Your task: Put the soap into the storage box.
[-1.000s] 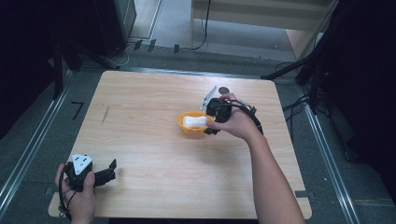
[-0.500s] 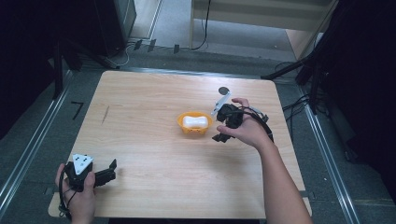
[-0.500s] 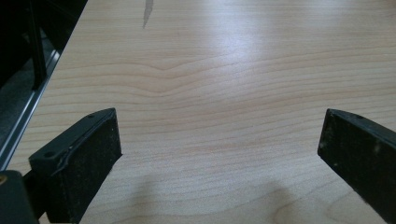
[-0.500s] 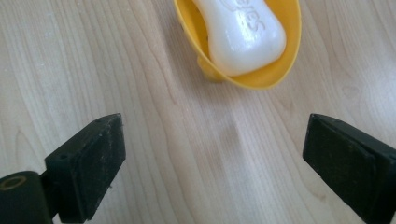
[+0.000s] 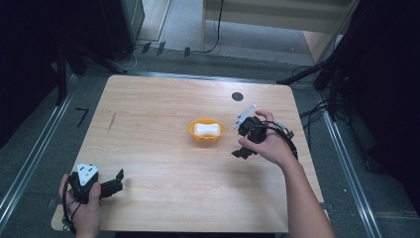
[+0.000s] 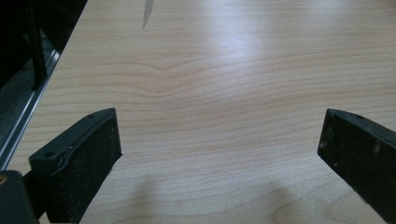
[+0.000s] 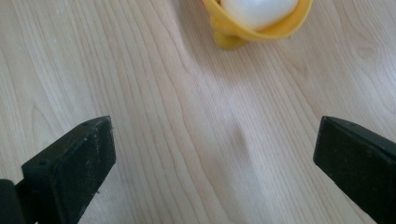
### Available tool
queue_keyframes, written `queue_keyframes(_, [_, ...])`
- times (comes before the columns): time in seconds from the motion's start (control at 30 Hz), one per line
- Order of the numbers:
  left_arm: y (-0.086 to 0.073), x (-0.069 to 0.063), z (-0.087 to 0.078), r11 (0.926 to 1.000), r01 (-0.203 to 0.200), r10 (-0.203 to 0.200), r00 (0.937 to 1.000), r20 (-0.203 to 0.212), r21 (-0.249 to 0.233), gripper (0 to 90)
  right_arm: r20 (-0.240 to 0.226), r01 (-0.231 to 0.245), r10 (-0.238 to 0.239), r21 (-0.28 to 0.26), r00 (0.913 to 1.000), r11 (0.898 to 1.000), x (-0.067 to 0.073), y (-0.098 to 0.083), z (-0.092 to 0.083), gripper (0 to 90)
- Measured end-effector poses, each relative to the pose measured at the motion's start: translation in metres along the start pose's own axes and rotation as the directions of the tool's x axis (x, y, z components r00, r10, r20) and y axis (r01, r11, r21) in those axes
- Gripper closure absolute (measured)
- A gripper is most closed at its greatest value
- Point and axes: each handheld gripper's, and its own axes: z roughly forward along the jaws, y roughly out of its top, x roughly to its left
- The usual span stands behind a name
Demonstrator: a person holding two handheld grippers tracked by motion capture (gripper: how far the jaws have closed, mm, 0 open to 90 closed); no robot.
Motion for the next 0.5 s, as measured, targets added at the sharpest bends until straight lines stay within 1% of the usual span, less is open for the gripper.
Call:
queue_keyframes(0.07, [0.0, 0.0, 0.0, 1.0, 0.001, -0.001, 1.0, -0.001, 0.0, 0.0, 0.02, -0.004, 0.005, -0.006, 0.9998, 1.0, 0.002, -0.005, -0.001, 0.0])
queue_keyframes(0.1, [0.0, 0.0, 0.0, 1.0, 0.001, -0.001, 1.0, -0.002, -0.002, 0.0, 0.016, -0.007, 0.007, -0.02, 0.9998, 1.0, 0.002, -0.009, -0.002, 0.0])
queue_keyframes(0.27, [0.0, 0.0, 0.0, 1.0, -0.002, 0.002, 1.0, -0.001, -0.002, 0.0, 0.027, -0.024, 0.024, -0.013, 0.9993, 1.0, 0.006, -0.018, -0.004, 0.0])
queue_keyframes(0.3, [0.0, 0.0, 0.0, 1.0, -0.003, 0.003, 1.0, 0.0, -0.002, 0.0, 0.02, -0.031, 0.031, -0.018, 0.9993, 0.999, 0.006, -0.02, -0.004, 0.0])
queue_keyframes(0.33, [0.0, 0.0, 0.0, 1.0, -0.003, 0.003, 1.0, -0.001, -0.003, 0.0, 0.024, -0.038, 0.039, -0.027, 0.999, 0.999, 0.007, -0.025, -0.005, 0.0])
queue_keyframes(0.43, [0.0, 0.0, 0.0, 1.0, -0.004, 0.004, 1.0, 0.0, -0.003, 0.0, 0.022, -0.048, 0.048, -0.026, 0.9986, 0.999, 0.009, -0.03, -0.006, 0.0])
queue_keyframes(0.47, [0.0, 0.0, 0.0, 1.0, -0.004, 0.004, 1.0, 0.0, -0.003, 0.0, 0.028, -0.053, 0.054, -0.027, 0.9981, 0.998, 0.01, -0.033, -0.006, 0.0])
queue_keyframes(0.5, [0.0, 0.0, 0.0, 1.0, -0.004, 0.004, 1.0, 0.0, -0.003, 0.0, 0.027, -0.058, 0.059, -0.036, 0.9979, 0.998, 0.011, -0.036, -0.006, 0.0])
